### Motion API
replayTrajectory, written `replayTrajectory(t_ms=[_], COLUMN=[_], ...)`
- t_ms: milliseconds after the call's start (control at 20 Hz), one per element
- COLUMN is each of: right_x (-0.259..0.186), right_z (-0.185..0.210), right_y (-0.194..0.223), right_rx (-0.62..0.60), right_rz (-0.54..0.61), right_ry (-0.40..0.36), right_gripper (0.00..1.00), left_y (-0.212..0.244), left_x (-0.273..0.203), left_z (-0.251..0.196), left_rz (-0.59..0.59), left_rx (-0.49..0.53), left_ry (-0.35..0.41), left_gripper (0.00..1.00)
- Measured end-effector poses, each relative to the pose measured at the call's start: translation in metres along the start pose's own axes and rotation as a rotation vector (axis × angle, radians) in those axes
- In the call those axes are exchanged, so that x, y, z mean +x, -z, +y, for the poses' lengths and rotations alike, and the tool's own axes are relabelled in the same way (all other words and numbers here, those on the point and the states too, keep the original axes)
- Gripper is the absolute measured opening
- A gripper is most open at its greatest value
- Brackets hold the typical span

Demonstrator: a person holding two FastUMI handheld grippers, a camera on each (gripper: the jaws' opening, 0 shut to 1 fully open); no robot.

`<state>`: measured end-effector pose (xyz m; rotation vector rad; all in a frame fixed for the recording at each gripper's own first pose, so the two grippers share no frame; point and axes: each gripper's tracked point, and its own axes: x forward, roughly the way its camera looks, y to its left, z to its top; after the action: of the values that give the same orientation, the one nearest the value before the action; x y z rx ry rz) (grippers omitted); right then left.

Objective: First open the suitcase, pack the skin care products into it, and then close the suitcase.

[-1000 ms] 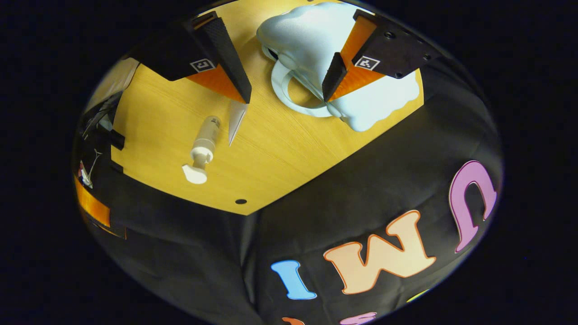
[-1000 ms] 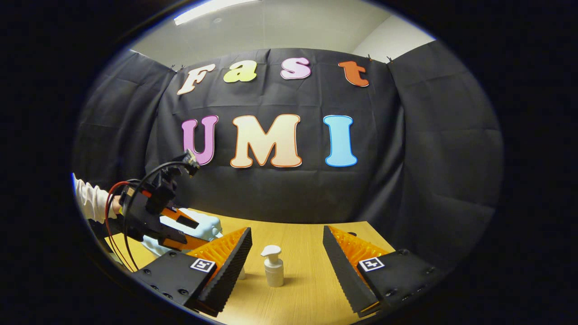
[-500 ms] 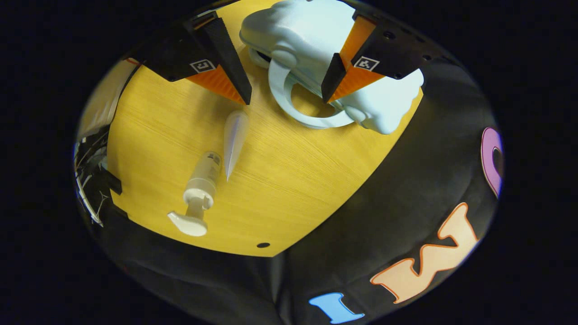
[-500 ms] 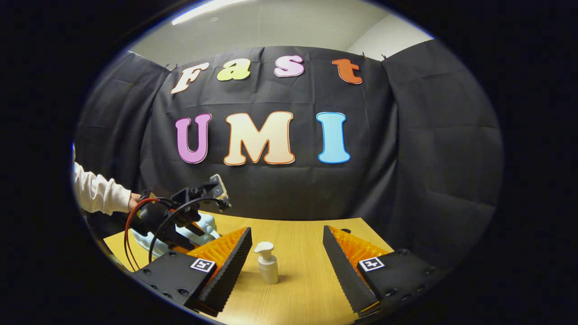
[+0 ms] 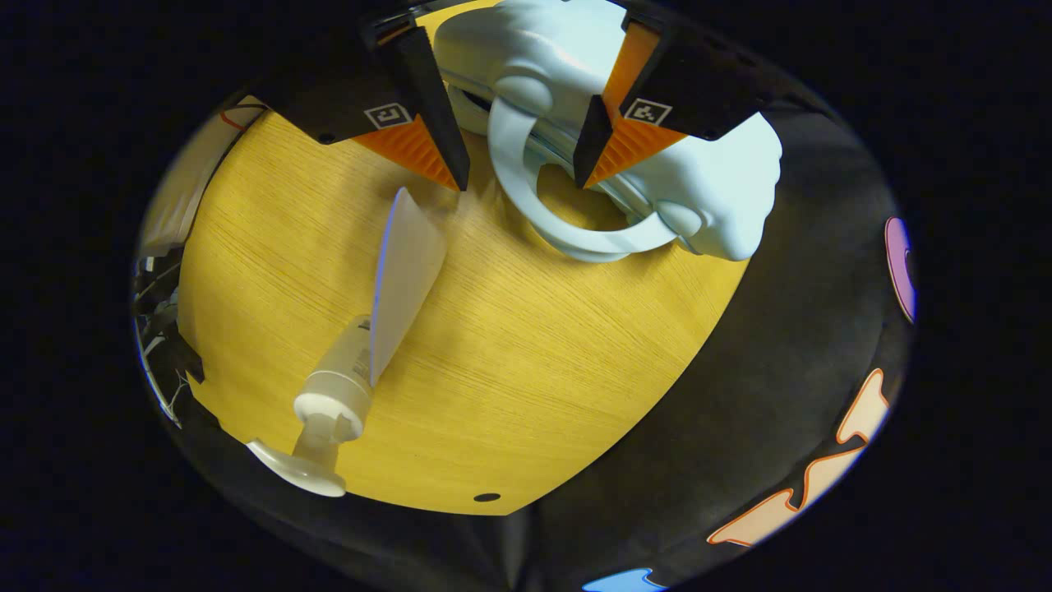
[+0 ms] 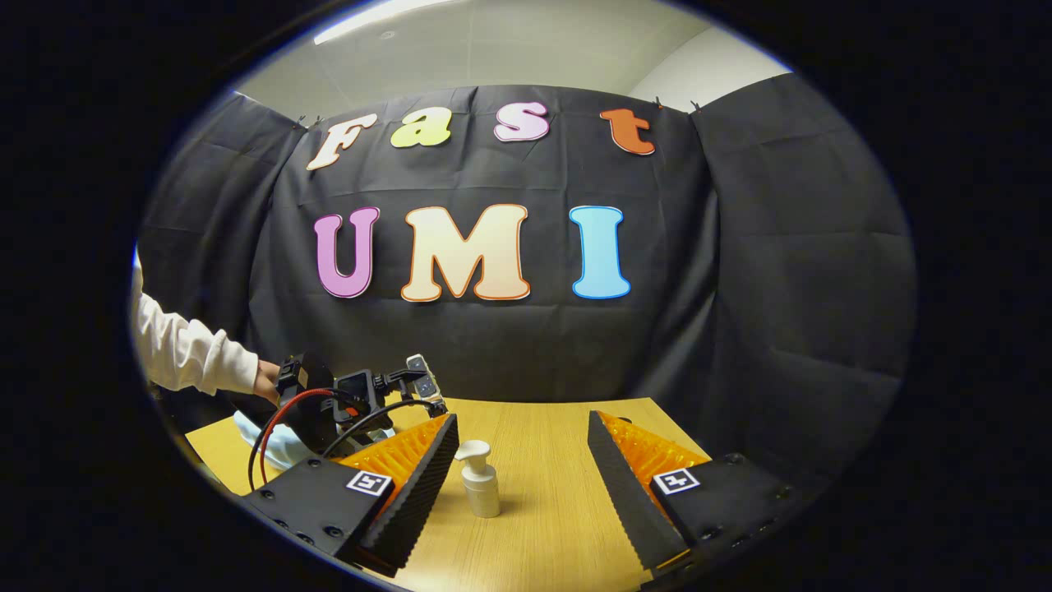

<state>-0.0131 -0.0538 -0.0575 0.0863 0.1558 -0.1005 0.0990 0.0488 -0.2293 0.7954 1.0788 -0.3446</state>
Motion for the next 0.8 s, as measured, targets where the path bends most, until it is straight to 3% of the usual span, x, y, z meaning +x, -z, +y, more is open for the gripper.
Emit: replayTrajectory(t_ms=[50,200,250,350,400,500,800], right_x=[0.0,-0.001,-0.001,-0.001,-0.001,-0.001,-0.002], right_z=[0.0,0.005,0.008,0.013,0.015,0.015,0.013], right_y=[-0.001,-0.004,-0.004,-0.003,-0.001,-0.001,-0.002], right_rx=[-0.004,-0.041,-0.051,-0.065,-0.069,-0.07,-0.063], right_rz=[-0.002,-0.015,-0.015,-0.012,-0.009,-0.007,-0.01], right_ry=[0.0,-0.009,-0.016,-0.032,-0.038,-0.043,-0.035], right_gripper=[0.99,0.99,1.0,0.99,0.99,0.99,0.99], left_y=[0.0,0.003,0.005,0.01,0.011,0.011,0.01], left_x=[0.001,0.007,0.008,0.012,0.015,0.015,0.018], left_z=[-0.002,-0.001,-0.001,-0.005,-0.006,-0.009,-0.011], left_rz=[0.011,0.032,0.039,0.059,0.062,0.062,0.08], left_rx=[-0.003,-0.019,-0.026,-0.041,-0.046,-0.055,-0.072], left_ry=[0.003,0.001,0.002,0.02,0.029,0.039,0.041], left_gripper=[0.76,0.65,0.68,0.53,0.38,0.3,0.18])
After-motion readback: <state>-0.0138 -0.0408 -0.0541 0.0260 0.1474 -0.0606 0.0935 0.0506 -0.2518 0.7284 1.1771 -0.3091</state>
